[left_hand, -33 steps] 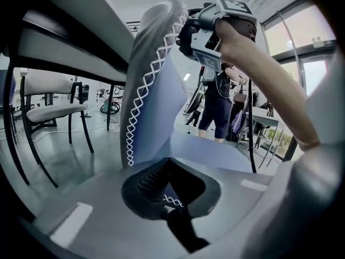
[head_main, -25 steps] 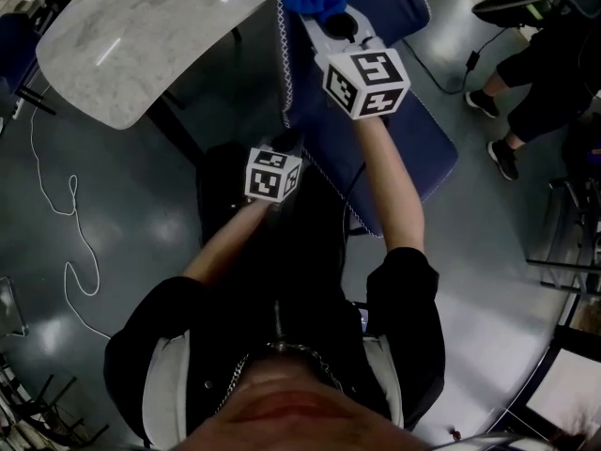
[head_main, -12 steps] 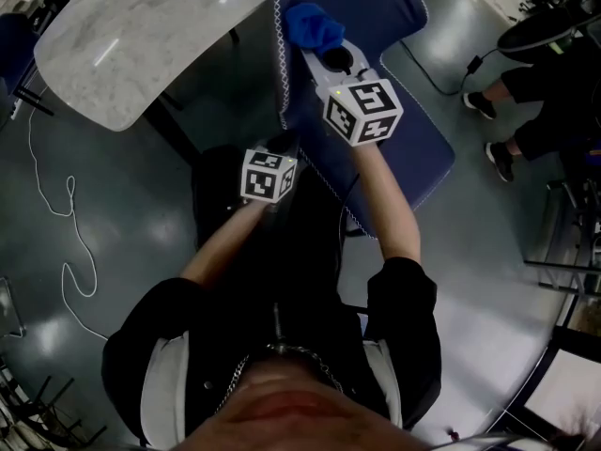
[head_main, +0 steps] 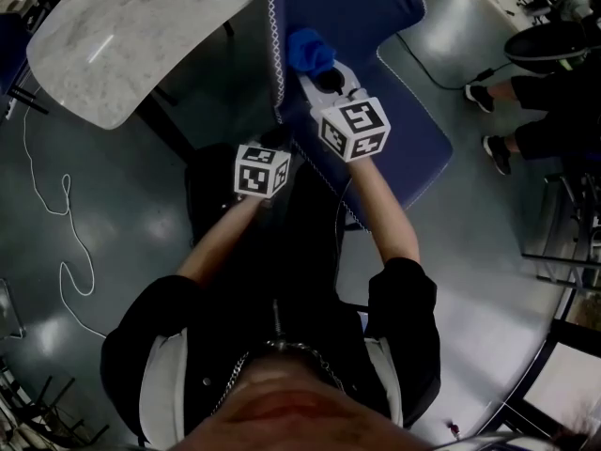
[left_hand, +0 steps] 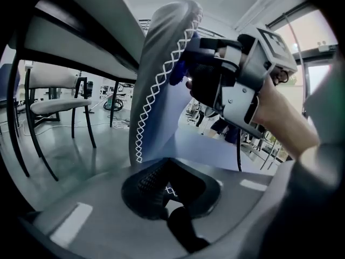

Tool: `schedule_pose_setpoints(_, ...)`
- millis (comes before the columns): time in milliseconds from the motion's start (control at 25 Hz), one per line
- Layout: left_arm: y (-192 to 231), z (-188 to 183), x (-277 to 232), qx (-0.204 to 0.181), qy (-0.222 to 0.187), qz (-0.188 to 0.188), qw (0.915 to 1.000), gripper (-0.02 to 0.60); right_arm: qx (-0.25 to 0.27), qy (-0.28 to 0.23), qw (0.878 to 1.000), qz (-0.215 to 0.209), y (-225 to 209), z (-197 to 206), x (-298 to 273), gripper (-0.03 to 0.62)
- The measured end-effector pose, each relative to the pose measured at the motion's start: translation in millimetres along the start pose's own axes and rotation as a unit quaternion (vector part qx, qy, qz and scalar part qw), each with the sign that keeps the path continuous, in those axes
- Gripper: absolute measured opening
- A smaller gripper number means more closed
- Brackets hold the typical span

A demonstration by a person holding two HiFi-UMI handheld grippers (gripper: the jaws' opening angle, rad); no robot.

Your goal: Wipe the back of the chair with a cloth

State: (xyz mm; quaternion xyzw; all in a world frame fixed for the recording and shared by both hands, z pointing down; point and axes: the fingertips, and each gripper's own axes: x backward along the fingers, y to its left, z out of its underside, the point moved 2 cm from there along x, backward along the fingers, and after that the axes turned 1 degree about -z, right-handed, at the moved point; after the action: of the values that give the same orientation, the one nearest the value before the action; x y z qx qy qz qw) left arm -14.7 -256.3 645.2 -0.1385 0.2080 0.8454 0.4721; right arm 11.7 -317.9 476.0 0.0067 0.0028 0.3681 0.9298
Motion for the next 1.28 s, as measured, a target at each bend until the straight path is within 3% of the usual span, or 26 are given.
schedule_pose_setpoints(320,8,-4,-2,0.005,-0.009,-0.006,0.9999,0.002,0.003,0.042,0.999,-0.011,11,37,10,0.094)
schedule_pose_setpoints(520,11,-3,-3,0.006,-0.009,-0.006,0.9999,0.002,-0.013,0.098,0.995,-0.021,21,67,16,0.095)
schedule_pose_setpoints(720,11,-6,-5,-0.008,-0.011,0.0,0.9999,0.002,-0.007,0.132,0.991,0.013,7,89,34,0.095)
schedule_pose_setpoints(1080,-6,-41,25,-0.062,-0.017,-0.006,0.9979,0.002,-0.001,0.107,0.991,0.074,-22,11,43,0.094)
schedule_pose_setpoints(1280,-39,-90,67,-0.14,-0.007,0.002,0.9901,0.002,-0.019,0.106,0.988,0.11,-25,-57,54,0.094)
